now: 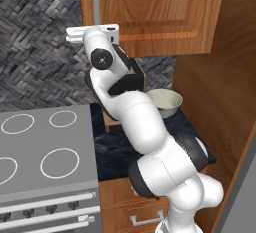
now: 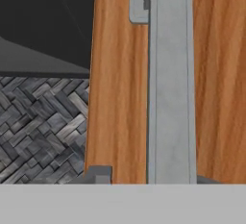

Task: Pick the dish brush and sponge from the cabinet and place them on the counter.

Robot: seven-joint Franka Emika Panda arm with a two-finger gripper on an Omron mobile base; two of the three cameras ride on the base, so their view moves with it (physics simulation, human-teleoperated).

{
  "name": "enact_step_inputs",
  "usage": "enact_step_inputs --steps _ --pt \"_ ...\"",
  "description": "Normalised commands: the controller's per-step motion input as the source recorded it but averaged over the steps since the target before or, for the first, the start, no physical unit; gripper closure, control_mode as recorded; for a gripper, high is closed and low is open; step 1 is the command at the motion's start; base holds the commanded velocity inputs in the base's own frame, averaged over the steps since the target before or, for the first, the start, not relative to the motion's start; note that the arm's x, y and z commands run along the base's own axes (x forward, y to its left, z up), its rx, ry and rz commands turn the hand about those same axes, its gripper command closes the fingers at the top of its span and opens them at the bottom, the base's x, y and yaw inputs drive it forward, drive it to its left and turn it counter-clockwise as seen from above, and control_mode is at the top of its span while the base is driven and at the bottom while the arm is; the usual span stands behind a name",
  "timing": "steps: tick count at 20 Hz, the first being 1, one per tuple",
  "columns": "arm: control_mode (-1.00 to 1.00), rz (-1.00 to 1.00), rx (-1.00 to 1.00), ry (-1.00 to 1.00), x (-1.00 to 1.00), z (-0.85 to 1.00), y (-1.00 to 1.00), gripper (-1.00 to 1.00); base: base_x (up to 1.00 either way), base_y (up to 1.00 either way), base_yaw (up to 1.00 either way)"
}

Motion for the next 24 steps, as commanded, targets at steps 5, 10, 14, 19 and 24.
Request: enact_step_inputs --steps 5,10,14,19,24 --pt "-1.0 0.0 0.0 0.0 0.0 0.0 0.0 1.0 0.0 0.0 0.0" --pt "-1.0 0.0 0.0 -0.01 0.0 0.05 0.0 1.0 0.0 0.0 0.0" --pt "-1.0 0.0 0.0 -0.01 0.0 0.26 0.0 1.0 0.0 0.0 0.0" --pt "-1.0 -0.02 0.0 0.0 0.0 0.32 0.0 1.0 0.0 0.0 0.0" --pt "-1.0 -0.05 -0.01 0.04 -0.01 0.29 0.0 1.0 0.0 0.0 0.0"
